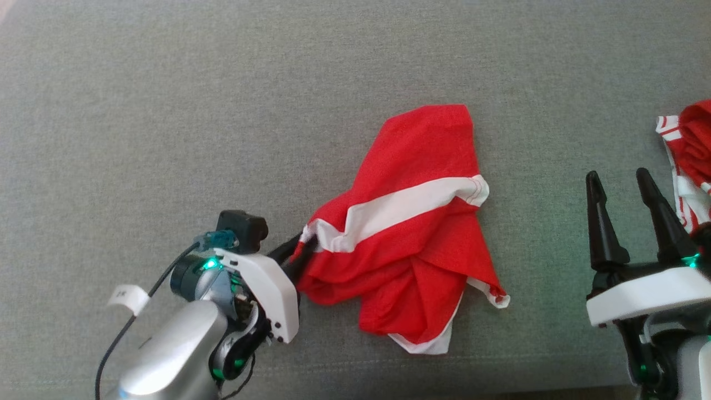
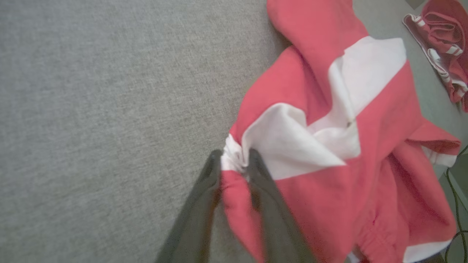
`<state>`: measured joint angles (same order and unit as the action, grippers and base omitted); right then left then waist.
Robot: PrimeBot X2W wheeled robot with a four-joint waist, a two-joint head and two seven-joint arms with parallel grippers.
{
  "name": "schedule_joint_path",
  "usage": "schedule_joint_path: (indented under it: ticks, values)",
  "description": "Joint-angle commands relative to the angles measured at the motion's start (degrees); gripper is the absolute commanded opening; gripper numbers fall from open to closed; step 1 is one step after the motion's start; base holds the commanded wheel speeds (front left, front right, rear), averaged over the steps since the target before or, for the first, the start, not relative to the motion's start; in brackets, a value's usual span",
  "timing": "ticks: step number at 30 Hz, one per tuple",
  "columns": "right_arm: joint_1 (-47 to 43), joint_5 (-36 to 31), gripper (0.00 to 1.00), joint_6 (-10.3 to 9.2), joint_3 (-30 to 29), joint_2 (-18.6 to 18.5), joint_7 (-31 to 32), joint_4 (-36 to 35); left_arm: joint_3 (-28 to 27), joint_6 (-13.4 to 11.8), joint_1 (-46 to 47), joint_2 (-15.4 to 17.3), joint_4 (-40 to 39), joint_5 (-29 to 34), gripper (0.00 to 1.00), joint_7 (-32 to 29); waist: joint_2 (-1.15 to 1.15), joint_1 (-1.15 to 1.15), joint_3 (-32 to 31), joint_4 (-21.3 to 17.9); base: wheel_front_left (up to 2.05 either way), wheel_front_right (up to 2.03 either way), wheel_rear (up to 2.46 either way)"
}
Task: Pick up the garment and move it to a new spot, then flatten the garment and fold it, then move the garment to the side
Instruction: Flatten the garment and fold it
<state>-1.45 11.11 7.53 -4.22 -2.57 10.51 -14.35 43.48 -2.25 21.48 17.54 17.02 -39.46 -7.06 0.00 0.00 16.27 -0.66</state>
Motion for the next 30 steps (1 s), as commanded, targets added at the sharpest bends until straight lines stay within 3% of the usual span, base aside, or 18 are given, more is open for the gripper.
schedule_joint_path:
  ticks: [1, 6, 12, 20, 30]
  values:
    - [2.0, 0.4, 1.00, -0.04, 1.1, -0.3, -0.4, -1.9, -1.7, 0.1, 2.8, 0.7, -0.9, 1.1, 0.00, 0.7, 0.00, 0.00, 0.1, 0.0, 0.00, 0.00, 0.00]
    - [1.9, 0.1, 1.00, -0.04, 1.1, -0.3, 0.0, -1.0, -1.4, -0.7, 3.5, 0.8, -0.7, 2.7, 0.00, 2.4, 0.00, 0.00, 0.0, 0.4, 0.00, 0.00, 0.00]
    - [3.1, 0.1, 1.00, -0.04, 3.8, -1.4, 3.0, 5.0, -1.2, -0.9, 4.1, 0.6, -1.2, 3.2, 0.00, 3.2, 0.00, 0.00, 0.5, 1.7, 0.00, 0.00, 0.00]
    - [8.8, 4.5, 1.00, -0.04, 9.9, -3.6, 6.2, 12.8, -1.0, -0.4, 5.4, -0.2, -0.8, 3.3, 0.00, 4.5, 0.00, 0.00, 1.8, 3.4, 0.00, 0.00, 0.00]
    - [11.8, 9.1, 1.00, -0.04, 12.9, -4.6, 7.8, 16.7, -0.7, 0.0, 6.2, -0.6, 0.5, 3.3, 0.00, 5.7, 0.00, 0.00, 2.5, 4.2, 0.00, 0.00, 0.00]
